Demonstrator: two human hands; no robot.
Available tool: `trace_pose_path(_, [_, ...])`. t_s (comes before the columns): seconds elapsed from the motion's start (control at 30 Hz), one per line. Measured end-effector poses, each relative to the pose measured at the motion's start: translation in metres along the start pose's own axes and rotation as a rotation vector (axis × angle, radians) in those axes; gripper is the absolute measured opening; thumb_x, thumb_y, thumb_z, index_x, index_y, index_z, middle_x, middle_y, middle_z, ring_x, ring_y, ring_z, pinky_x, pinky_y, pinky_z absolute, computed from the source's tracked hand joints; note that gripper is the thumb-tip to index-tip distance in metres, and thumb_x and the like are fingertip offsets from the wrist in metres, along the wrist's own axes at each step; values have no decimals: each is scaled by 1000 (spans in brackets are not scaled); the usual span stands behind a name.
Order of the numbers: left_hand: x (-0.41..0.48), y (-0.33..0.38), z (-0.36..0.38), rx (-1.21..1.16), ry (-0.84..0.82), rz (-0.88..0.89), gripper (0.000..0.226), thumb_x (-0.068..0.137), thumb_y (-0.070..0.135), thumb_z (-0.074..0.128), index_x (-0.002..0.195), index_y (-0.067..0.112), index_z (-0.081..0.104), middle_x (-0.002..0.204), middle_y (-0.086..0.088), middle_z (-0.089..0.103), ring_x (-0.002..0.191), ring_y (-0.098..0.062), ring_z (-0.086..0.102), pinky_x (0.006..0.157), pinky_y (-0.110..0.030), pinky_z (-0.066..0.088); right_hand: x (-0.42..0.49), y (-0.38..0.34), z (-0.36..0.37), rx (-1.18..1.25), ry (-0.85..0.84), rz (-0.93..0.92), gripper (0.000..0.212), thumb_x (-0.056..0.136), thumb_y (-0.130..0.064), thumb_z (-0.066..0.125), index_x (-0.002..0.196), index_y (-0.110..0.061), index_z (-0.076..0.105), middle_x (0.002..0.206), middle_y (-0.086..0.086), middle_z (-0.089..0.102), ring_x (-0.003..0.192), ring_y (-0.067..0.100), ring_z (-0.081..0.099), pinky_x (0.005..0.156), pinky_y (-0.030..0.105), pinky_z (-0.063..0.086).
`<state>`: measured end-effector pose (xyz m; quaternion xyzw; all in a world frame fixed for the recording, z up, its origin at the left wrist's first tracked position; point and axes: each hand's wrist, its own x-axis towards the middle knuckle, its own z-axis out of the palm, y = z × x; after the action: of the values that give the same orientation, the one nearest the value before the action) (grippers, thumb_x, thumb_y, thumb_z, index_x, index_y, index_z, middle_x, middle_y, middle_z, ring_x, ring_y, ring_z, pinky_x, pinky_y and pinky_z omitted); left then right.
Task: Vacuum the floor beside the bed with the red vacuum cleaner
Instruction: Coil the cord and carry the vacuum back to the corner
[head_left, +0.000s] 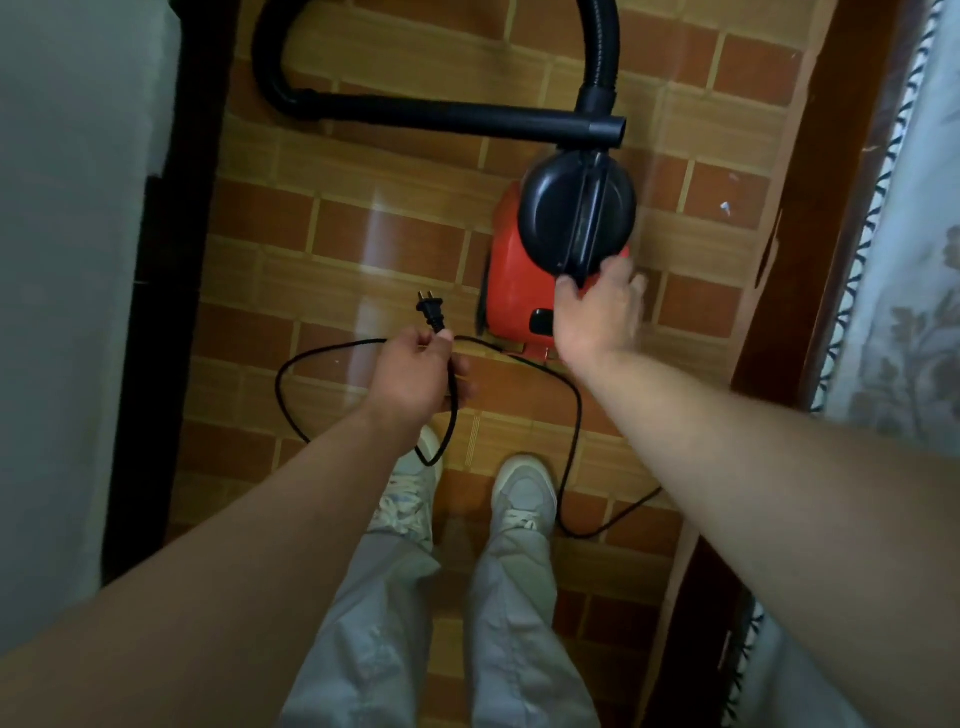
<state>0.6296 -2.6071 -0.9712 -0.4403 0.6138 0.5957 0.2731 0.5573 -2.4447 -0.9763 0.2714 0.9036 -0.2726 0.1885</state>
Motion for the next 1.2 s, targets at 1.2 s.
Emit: trace_pose_path(1.2, [148, -204, -87, 1109, 96, -13, 47, 90, 29, 71, 127, 5, 54, 133, -17, 56, 121, -34, 55, 88, -34, 45, -47, 157, 191, 355, -256, 517, 17, 101, -17, 48, 85, -21, 54, 98, 11, 64, 97, 36, 66, 85, 52, 58])
